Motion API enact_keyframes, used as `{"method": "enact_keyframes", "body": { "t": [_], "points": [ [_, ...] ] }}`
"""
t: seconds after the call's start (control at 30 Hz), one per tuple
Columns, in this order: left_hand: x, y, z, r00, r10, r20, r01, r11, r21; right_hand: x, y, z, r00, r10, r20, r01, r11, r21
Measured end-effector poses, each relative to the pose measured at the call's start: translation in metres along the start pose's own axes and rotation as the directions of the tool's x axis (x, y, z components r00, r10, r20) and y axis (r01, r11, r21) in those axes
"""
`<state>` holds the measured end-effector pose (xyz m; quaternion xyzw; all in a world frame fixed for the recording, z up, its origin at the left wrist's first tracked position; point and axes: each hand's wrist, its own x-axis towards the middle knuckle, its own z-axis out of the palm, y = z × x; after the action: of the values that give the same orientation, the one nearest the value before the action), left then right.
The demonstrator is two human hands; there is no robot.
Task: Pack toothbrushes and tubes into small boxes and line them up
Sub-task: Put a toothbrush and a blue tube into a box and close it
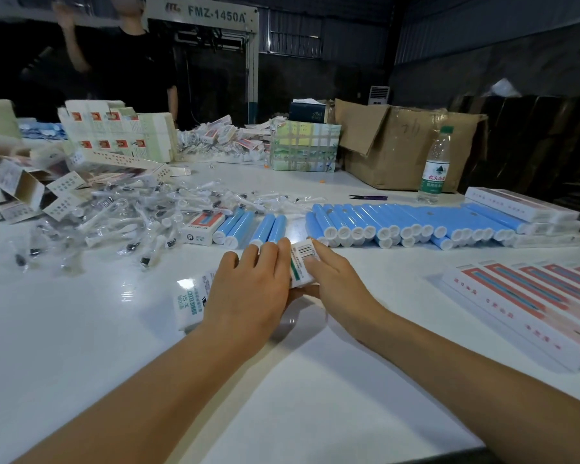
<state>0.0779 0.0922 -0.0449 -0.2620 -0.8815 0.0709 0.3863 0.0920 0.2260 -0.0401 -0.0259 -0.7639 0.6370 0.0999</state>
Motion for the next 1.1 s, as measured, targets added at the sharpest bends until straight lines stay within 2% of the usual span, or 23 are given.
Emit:
{"method": "enact_keyframes", "body": {
  "t": [0.03,0.1,0.17,0.23,0.37,0.57,0.73,0.83,0.9,0.93,0.97,1.0,1.03,1.07,1.1],
  "points": [
    [0.000,-0.002,0.001,1.000,-0.009,-0.001,0.009,1.000,-0.028,0.001,0.000,-0.001,0.999,0.024,0.026,-0.026,0.997,0.071],
    [0.002,-0.007,0.002,0.999,-0.038,0.009,0.039,0.994,-0.104,0.002,-0.001,-0.005,1.000,-0.006,0.001,0.006,0.996,0.092],
    [0.003,-0.008,0.001,0.993,-0.084,0.081,0.094,0.987,-0.127,0.002,0.000,-0.008,0.989,-0.076,-0.128,0.079,0.997,0.019],
    [0.002,-0.009,0.006,0.988,-0.128,0.091,0.138,0.984,-0.113,0.003,0.002,-0.010,0.959,-0.149,-0.240,0.135,0.988,-0.072],
    [0.003,-0.007,0.012,0.986,-0.127,0.107,0.136,0.988,-0.078,0.003,0.005,-0.007,0.922,-0.228,-0.314,0.199,0.972,-0.120],
    [0.004,-0.003,0.012,0.988,-0.108,0.111,0.108,0.994,0.005,0.002,0.009,-0.001,0.932,-0.192,-0.308,0.188,0.981,-0.043],
    [0.004,-0.003,0.011,0.986,-0.100,0.132,0.097,0.995,0.027,0.000,0.006,0.000,0.943,-0.191,-0.273,0.184,0.982,-0.053],
    [0.009,-0.007,0.008,0.976,-0.153,0.157,0.163,0.985,-0.051,-0.001,0.000,-0.001,0.955,-0.182,-0.233,0.184,0.983,-0.012],
    [0.017,-0.016,0.002,0.953,-0.235,0.192,0.282,0.918,-0.278,-0.002,-0.007,-0.004,0.946,-0.235,-0.221,0.258,0.963,0.079],
    [0.021,-0.021,-0.003,0.938,-0.278,0.205,0.344,0.809,-0.476,-0.003,-0.010,-0.006,0.934,-0.271,-0.232,0.303,0.946,0.116],
    [0.024,-0.025,-0.009,0.920,-0.331,0.210,0.380,0.615,-0.691,-0.003,-0.013,-0.007,0.922,-0.300,-0.243,0.339,0.931,0.135],
    [0.026,-0.028,-0.014,0.886,-0.388,0.254,0.397,0.348,-0.849,-0.004,-0.015,-0.008,0.915,-0.321,-0.243,0.359,0.925,0.127],
    [0.029,-0.031,-0.017,0.833,-0.420,0.360,0.408,0.025,-0.913,-0.006,-0.017,-0.008,0.917,-0.331,-0.223,0.359,0.929,0.095],
    [0.031,-0.032,-0.021,0.769,-0.388,0.508,0.406,-0.319,-0.857,-0.007,-0.018,-0.007,0.926,-0.332,-0.180,0.345,0.938,0.044],
    [0.033,-0.032,-0.023,0.719,-0.291,0.631,0.381,-0.594,-0.709,-0.009,-0.018,-0.006,0.938,-0.326,-0.117,0.326,0.945,-0.017]
  ]
}}
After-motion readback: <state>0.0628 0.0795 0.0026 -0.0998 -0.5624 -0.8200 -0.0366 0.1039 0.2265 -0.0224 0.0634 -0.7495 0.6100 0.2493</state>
